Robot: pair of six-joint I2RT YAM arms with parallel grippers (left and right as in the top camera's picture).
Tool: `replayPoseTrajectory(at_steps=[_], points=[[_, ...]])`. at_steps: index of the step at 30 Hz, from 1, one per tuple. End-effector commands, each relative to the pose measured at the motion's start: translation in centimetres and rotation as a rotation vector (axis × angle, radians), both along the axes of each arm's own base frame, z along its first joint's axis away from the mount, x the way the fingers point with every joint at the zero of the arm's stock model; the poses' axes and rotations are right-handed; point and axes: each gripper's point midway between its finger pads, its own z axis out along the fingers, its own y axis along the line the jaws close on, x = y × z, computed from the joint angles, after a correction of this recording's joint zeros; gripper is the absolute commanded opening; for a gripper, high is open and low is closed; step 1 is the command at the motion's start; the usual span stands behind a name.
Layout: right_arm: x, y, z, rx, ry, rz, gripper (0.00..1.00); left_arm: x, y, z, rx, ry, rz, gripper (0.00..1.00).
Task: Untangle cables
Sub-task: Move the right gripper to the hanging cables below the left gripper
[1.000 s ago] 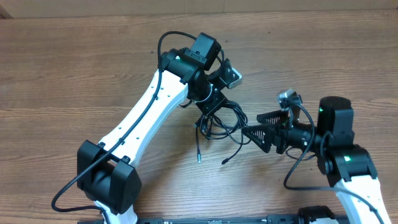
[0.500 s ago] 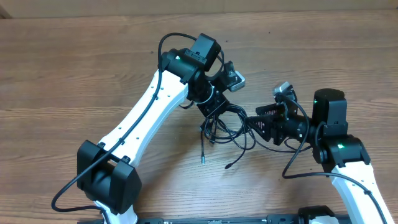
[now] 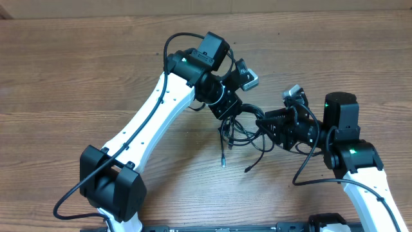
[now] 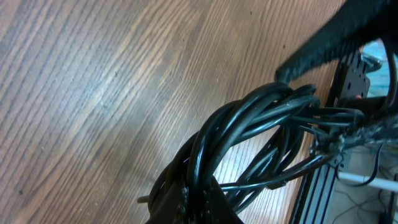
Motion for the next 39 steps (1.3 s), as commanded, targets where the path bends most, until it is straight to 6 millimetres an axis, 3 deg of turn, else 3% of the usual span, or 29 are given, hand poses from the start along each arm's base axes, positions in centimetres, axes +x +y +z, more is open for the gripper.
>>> replayPoseTrajectory(at_steps=[1,9,19,24,29,39], points=[[0.4,-0.1,0.9,-0.007,-0.030,-0.003,0.32,0.1,-0.6,2.9,-0.073,-0.007,0.043,0.04],[0.7,-0.4,0.8,-0.022,-0.030,-0.021,0.04,0.1,-0.6,3.0,-0.073,0.005,0.060,0.04],[1.4,-1.4,0.0,-0.054,0.006,-0.108,0.04,0.5,-0.2,2.7,-0.048,0.011,0.102,0.04],[2.6,-3.7,-1.1,-0.098,0.082,-0.297,0.04,2.2,1.5,1.5,0.065,0.018,0.296,0.04],[2.9,-4.5,-1.5,-0.107,0.114,-0.368,0.04,3.8,3.0,0.9,0.137,0.021,0.485,0.04],[3.2,-7.3,-3.0,-0.107,0.242,-0.620,0.04,5.0,4.0,0.8,0.159,0.049,0.681,0.04]])
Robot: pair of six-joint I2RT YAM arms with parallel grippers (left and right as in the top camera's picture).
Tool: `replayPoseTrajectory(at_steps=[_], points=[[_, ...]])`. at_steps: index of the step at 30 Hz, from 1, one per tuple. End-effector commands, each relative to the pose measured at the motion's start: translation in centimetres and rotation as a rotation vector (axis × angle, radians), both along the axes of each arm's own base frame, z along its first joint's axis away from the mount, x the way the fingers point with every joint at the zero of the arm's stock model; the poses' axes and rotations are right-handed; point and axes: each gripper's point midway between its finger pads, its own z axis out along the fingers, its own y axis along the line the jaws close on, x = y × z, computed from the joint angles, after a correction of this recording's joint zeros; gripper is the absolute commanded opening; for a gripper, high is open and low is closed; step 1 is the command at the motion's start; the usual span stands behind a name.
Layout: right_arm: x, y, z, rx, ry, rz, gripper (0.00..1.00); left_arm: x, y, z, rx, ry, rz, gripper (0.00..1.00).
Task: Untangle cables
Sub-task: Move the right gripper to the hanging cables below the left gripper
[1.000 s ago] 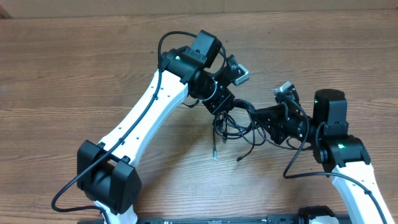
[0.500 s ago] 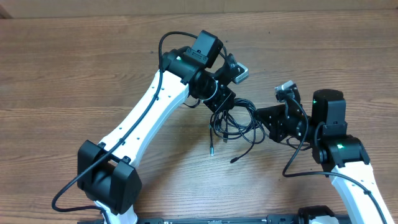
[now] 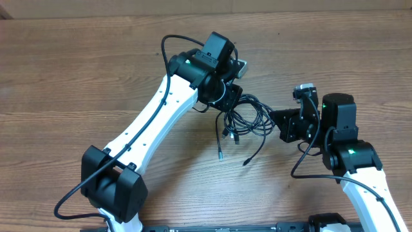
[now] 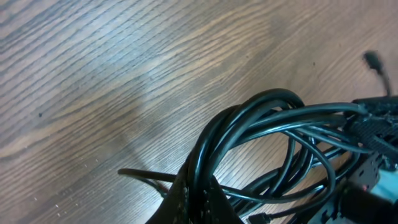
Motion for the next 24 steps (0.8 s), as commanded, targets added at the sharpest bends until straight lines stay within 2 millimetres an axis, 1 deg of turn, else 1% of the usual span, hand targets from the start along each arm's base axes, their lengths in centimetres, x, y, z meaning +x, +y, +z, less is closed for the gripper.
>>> replayPoseTrajectory(at_steps=[1,3,8,11,12,13,14,16,19,22,24], points=[[1.14,-3.48,-0.30,-0.049,0.054,-0.252,0.04,2.39,2.50,1.99,0.054,-0.076,0.187,0.04],[1.01,-3.92,-0.61,-0.051,0.076,-0.290,0.04,2.50,2.38,2.07,0.048,-0.078,0.192,0.04],[0.93,-3.96,-0.69,-0.054,0.080,-0.291,0.04,2.46,2.40,2.05,0.050,-0.079,0.187,0.04],[0.95,-3.96,-0.68,-0.054,0.079,-0.290,0.04,2.34,2.40,2.02,0.057,-0.090,0.153,0.04],[0.98,-3.96,-0.64,-0.054,0.077,-0.290,0.07,2.31,2.39,2.01,0.059,-0.094,0.142,0.04],[1.00,-3.96,-0.62,-0.053,0.076,-0.291,0.12,2.29,2.40,1.99,0.061,-0.095,0.137,0.04],[1.01,-3.95,-0.61,-0.053,0.075,-0.290,0.20,2.26,2.41,1.98,0.063,-0.098,0.129,0.04],[1.06,-3.94,-0.56,-0.052,0.072,-0.290,0.29,2.16,2.42,1.95,0.065,-0.099,0.115,0.04],[1.06,-3.94,-0.56,-0.052,0.072,-0.290,0.49,1.97,2.46,1.88,0.069,-0.094,0.106,0.04],[1.02,-3.78,-0.53,-0.046,0.073,-0.282,0.58,1.91,2.51,1.85,0.071,-0.091,0.106,0.04],[0.91,-3.37,-0.45,-0.031,0.075,-0.262,0.60,1.91,2.51,1.84,0.071,-0.092,0.106,0.04]])
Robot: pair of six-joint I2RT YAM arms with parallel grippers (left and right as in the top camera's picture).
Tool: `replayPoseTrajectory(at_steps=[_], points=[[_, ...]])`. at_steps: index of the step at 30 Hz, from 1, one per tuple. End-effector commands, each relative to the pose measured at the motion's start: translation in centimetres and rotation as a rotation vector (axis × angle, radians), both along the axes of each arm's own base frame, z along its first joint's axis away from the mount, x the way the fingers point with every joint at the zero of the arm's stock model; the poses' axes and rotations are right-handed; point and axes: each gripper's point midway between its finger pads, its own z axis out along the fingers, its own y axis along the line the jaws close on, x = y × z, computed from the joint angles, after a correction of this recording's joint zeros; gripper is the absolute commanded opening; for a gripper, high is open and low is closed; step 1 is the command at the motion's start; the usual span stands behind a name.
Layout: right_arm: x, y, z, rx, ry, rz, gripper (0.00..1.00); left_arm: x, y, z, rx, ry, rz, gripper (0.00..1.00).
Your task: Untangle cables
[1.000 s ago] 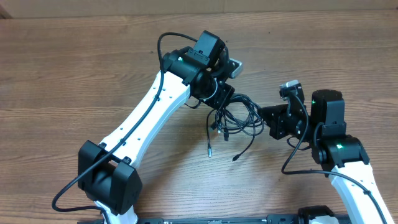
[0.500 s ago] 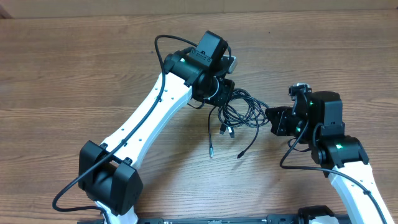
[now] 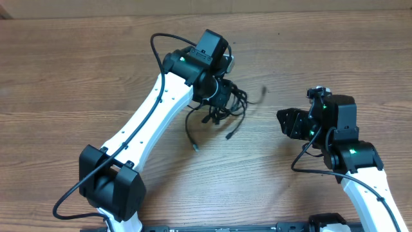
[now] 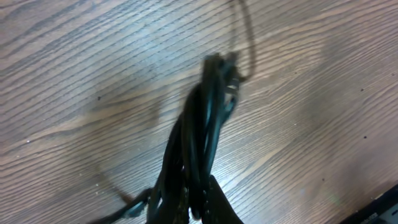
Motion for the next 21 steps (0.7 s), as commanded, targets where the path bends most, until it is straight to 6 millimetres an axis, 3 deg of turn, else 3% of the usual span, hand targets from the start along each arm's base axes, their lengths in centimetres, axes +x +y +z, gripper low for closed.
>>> replayPoseTrajectory(at_steps=[1,12,18,21], points=[[0.4,0.4,1.2,0.018,-0.029,0.016,0.62,0.3,-0.1,2.5,-0.022,-0.071,-0.020,0.04],[-0.7,3.5,2.1,0.159,-0.019,0.153,0.75,0.2,-0.3,2.6,-0.028,-0.069,-0.028,0.04],[-1.6,5.3,2.9,0.148,-0.096,0.363,0.75,-2.4,-3.6,4.0,-0.204,-0.090,-0.385,0.04],[-1.5,5.3,3.0,0.103,-0.138,0.413,0.67,-3.7,-4.6,4.8,-0.281,-0.092,-0.491,0.04]])
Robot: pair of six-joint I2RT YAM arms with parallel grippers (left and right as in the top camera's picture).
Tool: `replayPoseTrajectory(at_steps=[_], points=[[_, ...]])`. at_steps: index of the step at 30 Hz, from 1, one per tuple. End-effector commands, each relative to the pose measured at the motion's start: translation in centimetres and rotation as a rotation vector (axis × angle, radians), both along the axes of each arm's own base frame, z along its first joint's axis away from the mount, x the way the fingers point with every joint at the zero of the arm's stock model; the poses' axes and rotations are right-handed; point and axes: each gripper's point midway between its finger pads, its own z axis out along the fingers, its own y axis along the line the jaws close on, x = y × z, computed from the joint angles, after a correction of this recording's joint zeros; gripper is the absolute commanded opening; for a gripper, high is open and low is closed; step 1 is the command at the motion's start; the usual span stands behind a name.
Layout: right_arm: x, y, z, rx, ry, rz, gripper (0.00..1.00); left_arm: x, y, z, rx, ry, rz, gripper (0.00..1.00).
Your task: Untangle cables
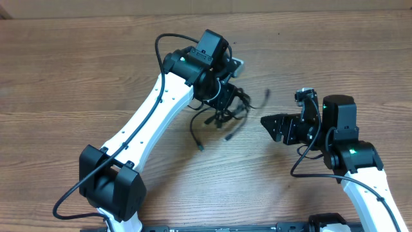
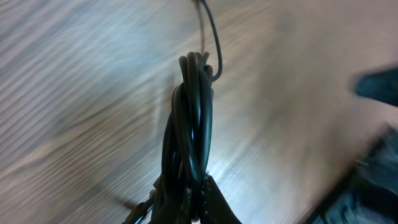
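Observation:
A bundle of thin black cables [image 1: 226,107] hangs bunched from my left gripper [image 1: 222,96], which is shut on it above the middle of the table. In the left wrist view the bundle [image 2: 194,118] runs straight up from between the left gripper's [image 2: 194,208] fingers as a tight, narrow hank, with one thin strand curling off its top. Loose ends trail down to the left [image 1: 197,138] and to the right [image 1: 230,134]. My right gripper [image 1: 268,127] sits to the right of the bundle, pointing left at it, open and holding nothing, a short gap away.
The wooden table [image 1: 77,71] stretches bare to the left and along the back. The white left arm [image 1: 154,122] crosses the middle diagonally. The right arm's base [image 1: 360,167] stands at the lower right.
My right gripper has moved left, closer to the bundle. The left gripper still holds the bunched cables at about the same spot, with its wrist turned a little.
Both grippers were in the tangle at the table's middle. Then they stood further apart with the loops stretched between them. After that the right gripper had let go and the left held the whole bundle off to the left. Now the right gripper is nearer again.

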Motion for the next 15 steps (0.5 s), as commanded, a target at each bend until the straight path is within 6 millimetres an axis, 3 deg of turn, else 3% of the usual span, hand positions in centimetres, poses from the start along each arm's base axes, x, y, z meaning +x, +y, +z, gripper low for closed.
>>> replayPoseTrajectory(at_steps=[1,15], points=[[0.2,0.8,1.6,-0.039,-0.127,0.131,0.65,-2.3,-2.6,4.1,-0.199,-0.063,-0.250,0.04],[1.1,0.8,2.4,-0.133,-0.281,0.229,0.55,-3.9,-4.0,5.6,-0.327,-0.001,-0.300,0.04]])
